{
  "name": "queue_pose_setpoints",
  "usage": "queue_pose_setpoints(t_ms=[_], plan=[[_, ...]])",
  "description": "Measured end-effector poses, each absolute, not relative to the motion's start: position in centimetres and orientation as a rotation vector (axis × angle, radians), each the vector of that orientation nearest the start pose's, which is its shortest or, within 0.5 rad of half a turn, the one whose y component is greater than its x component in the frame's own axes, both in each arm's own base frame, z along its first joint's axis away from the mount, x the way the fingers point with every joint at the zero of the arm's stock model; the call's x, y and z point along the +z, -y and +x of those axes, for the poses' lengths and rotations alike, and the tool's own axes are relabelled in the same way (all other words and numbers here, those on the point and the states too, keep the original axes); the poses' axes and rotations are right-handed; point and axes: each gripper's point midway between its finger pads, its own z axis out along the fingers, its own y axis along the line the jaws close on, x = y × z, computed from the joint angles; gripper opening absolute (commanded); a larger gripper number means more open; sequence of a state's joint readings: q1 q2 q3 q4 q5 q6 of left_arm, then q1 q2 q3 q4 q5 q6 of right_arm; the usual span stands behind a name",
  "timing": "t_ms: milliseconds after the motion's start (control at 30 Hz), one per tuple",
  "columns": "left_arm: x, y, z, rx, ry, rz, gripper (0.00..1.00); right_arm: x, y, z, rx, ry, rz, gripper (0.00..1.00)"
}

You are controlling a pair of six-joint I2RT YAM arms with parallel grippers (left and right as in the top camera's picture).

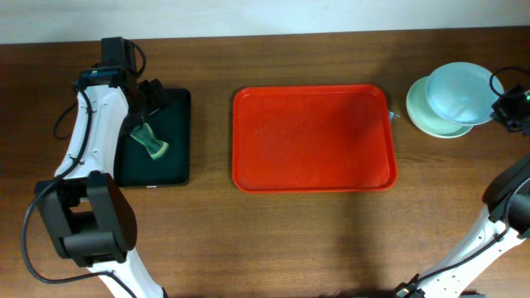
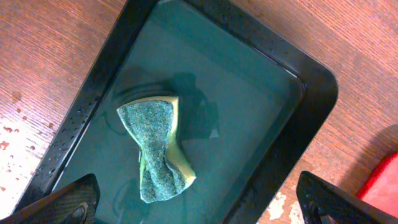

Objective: Clean dirty plates on tray and stack at the side
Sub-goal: 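Lower the light-blue plate onto the stack and open the right gripper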

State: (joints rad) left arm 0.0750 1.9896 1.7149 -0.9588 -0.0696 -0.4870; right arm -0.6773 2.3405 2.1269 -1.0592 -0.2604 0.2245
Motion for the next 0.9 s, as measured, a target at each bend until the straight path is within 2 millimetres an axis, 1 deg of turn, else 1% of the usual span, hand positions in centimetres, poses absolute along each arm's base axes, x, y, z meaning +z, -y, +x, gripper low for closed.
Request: queue_pose_setpoints(t_ms=[33, 100, 133, 167, 200, 233, 300, 333, 367, 400, 433, 467, 500, 533, 567, 600, 633, 667, 700, 733, 767, 800, 867, 900], plan=[[11.4, -4.6, 45.9, -0.002, -2.683, -0.792, 0.99, 8.1, 29.5, 44.2, 0.238, -2.524, 1.159, 0.05], [11.4, -4.6, 45.9, -0.002, -2.683, -0.792, 0.99, 8.0, 27.9, 45.3, 0.226, -2.548, 1.116, 0.05], [11.4, -4.6, 45.9, -0.002, -2.683, -0.792, 0.99, 8.0, 27.4, 45.6, 0.226, -2.557, 1.101, 0.09], [11.4, -4.6, 45.9, -0.002, -2.683, -0.792, 0.99, 7.7, 26.2, 46.2, 0.211, -2.58, 1.076, 0.13], [11.4, -4.6, 45.9, -0.002, -2.683, -0.792, 0.99, 7.7, 25.7, 46.5, 0.198, -2.595, 1.057, 0.13], [11.4, -4.6, 45.9, -0.002, -2.683, -0.792, 0.99, 7.6, 25.4, 46.4, 0.193, -2.604, 1.055, 0.19], [11.4, -4.6, 45.9, -0.002, -2.683, -0.792, 0.99, 7.5, 25.3, 46.0, 0.185, -2.622, 1.065, 0.19], [11.4, -4.6, 45.9, -0.002, -2.683, -0.792, 0.99, 7.3, 25.1, 45.4, 0.179, -2.646, 1.08, 0.2], [11.4, -4.6, 45.9, -0.002, -2.683, -0.792, 0.99, 7.1, 25.1, 44.9, 0.164, -2.662, 1.093, 0.18], [11.4, -4.6, 45.9, -0.002, -2.683, -0.792, 0.99, 7.0, 25.3, 44.6, 0.147, -2.672, 1.101, 0.14], [11.4, -4.6, 45.9, -0.002, -2.683, -0.792, 0.99, 7.0, 25.5, 44.4, 0.127, -2.678, 1.098, 0.14], [11.4, -4.6, 45.9, -0.002, -2.683, -0.792, 0.99, 7.0, 25.5, 44.5, 0.123, -2.684, 1.069, 0.13], [11.4, -4.6, 45.9, -0.002, -2.683, -0.792, 0.99, 7.1, 25.4, 44.7, 0.122, -2.69, 1.035, 0.04], [11.4, -4.6, 45.8, -0.002, -2.683, -0.792, 0.99, 7.1, 25.3, 45.4, 0.116, -2.683, 0.998, 0.04], [11.4, -4.6, 45.9, -0.002, -2.683, -0.792, 0.99, 6.7, 24.8, 46.2, 0.112, -2.676, 0.957, 0.04], [11.4, -4.6, 45.8, -0.002, -2.683, -0.792, 0.99, 5.9, 24.2, 47.1, 0.108, -2.664, 0.919, 0.04], [11.4, -4.6, 45.8, -0.002, -2.684, -0.792, 0.99, 4.4, 23.1, 47.5, 0.112, -2.679, 0.883, 0.04], [11.4, -4.6, 45.9, -0.002, -2.683, -0.792, 0.99, 3.3, 22.4, 47.6, 0.115, -2.686, 0.862, 0.04], [11.4, -4.6, 45.8, -0.002, -2.683, -0.792, 0.99, 2.0, 21.6, 47.2, 0.122, -2.717, 0.857, 0.04], [11.4, -4.6, 45.8, -0.002, -2.683, -0.792, 0.99, 1.8, 21.7, 46.9, 0.088, -2.728, 0.861, 0.04], [11.4, -4.6, 45.8, -0.002, -2.683, -0.792, 0.99, 1.7, 22.3, 46.6, 0.043, -2.733, 0.872, 0.04], [11.4, -4.6, 45.8, -0.002, -2.683, -0.792, 0.99, 1.5, 23.0, 45.6, -0.005, -2.754, 0.898, 0.04], [11.4, -4.6, 45.8, -0.002, -2.683, -0.792, 0.99, 1.4, 23.8, 44.6, -0.04, -2.77, 0.934, 0.04], [11.4, -4.6, 45.8, -0.002, -2.683, -0.792, 0.99, 1.7, 24.0, 44.3, -0.056, -2.772, 0.938, 0.04]])
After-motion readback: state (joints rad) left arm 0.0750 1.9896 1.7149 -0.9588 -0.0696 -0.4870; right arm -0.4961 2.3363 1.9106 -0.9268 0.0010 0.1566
